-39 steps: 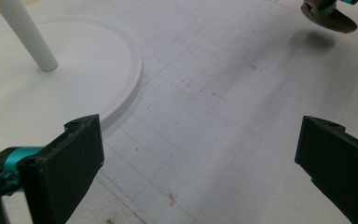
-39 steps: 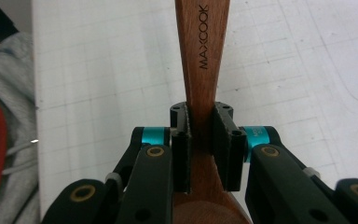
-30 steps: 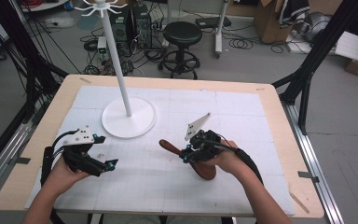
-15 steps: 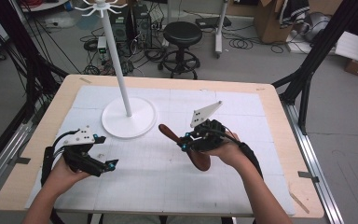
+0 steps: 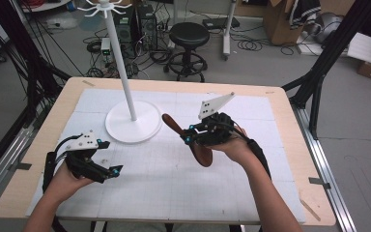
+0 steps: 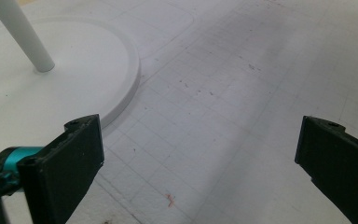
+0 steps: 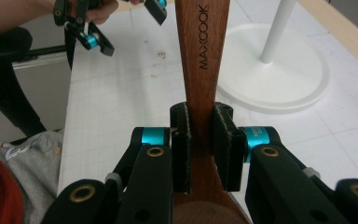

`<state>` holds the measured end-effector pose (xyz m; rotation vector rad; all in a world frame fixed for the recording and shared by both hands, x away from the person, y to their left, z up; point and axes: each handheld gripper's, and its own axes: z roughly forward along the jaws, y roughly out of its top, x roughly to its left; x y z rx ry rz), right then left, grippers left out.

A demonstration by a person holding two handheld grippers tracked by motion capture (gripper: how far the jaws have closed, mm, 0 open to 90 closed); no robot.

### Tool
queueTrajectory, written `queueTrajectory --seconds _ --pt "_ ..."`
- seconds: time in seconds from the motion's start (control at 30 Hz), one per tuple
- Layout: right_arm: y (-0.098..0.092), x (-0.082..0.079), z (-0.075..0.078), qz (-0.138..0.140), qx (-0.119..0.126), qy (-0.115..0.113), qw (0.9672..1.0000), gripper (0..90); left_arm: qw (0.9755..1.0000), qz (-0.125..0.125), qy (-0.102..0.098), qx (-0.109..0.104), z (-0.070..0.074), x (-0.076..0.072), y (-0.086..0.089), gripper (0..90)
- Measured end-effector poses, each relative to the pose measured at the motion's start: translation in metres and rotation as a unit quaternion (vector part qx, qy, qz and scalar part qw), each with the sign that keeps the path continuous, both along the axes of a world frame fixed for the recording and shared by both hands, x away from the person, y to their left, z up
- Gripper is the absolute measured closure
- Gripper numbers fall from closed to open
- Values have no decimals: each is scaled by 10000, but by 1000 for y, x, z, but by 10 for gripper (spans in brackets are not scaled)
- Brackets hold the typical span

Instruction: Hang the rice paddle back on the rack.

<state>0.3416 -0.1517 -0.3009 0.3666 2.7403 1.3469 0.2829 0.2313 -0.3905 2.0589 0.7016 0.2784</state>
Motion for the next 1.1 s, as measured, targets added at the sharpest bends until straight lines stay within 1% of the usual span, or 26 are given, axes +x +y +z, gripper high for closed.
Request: queueTrajectory --seconds 0.03,0.17,0.2,0.3,0.47,0.5,0.57,0.6,0.73,0.87,0.9,0.97,1.1 --pt "0 0 1 -8 43 -27 10000 789 10000 11 0 -11 0 0 0 17" --pt "2 2 4 0 65 -45 10000 789 10000 5 -9 -5 0 0 0 17" --pt "2 3 5 3 71 -91 9999 789 10000 1 2 -3 0 0 0 17" --pt "2 3 7 -16 86 -56 9999 789 10000 -6 -2 -2 0 0 0 17" --pt "3 6 14 8 170 -103 9998 789 10000 4 1 -22 0 0 0 17" --pt "3 8 15 -3 208 -130 9997 789 10000 -3 -1 1 0 0 0 17" --pt "2 10 17 -33 251 -88 9996 789 10000 6 5 -23 0 0 0 17" --pt "2 10 17 -33 251 -88 9996 789 10000 -4 -5 1 0 0 0 17" --pt "3 12 20 -42 312 -141 9994 789 10000 5 3 -21 0 0 0 17" --pt "6 15 29 -49 346 -194 9992 789 10000 4 7 -26 0 0 0 17" --pt "6 15 29 -49 346 -194 9992 789 10000 4 7 -27 0 0 0 17" --pt "7 16 34 -82 412 -248 9988 789 10000 -18 10 -15 0 0 0 17" --pt "7 20 37 -64 458 -207 9987 789 10000 -27 13 -29 0 0 0 17"
